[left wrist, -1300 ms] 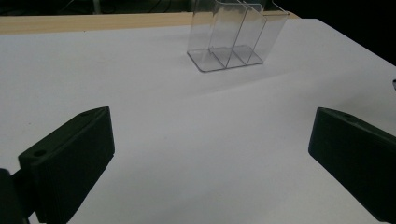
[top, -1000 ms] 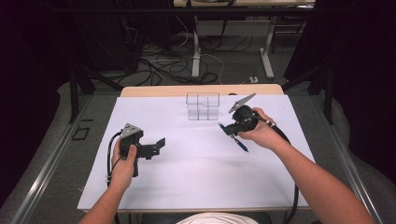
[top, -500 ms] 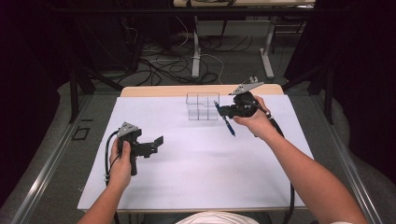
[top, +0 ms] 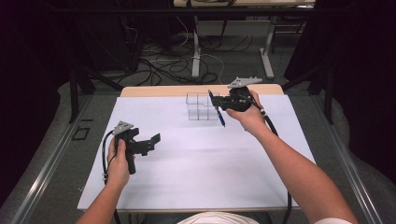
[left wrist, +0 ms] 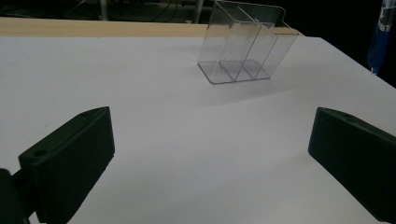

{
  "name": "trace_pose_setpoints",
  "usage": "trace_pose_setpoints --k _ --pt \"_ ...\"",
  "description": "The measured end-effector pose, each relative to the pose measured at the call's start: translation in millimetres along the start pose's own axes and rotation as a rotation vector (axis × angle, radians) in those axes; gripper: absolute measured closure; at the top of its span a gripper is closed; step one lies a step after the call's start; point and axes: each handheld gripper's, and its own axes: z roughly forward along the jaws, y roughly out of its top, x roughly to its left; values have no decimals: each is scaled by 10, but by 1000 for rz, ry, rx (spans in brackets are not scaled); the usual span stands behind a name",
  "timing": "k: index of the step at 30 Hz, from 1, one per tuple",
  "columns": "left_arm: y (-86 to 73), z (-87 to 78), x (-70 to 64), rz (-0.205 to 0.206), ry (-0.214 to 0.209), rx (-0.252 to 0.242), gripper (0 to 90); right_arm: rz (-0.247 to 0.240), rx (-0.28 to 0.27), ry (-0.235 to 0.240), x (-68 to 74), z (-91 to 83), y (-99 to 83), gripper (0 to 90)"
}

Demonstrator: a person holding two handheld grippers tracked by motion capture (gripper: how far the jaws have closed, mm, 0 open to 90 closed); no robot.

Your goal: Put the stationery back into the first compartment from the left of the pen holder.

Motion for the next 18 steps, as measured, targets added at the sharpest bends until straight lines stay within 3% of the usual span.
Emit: trace_pose_setpoints --k 7,18 --pt "-10 10 10 -4 2 4 2 -23 -50 -14 39 94 131 799" --pt "-11 -8 -19 7 -6 -10 2 -17 -125 -57 49 333 229 799"
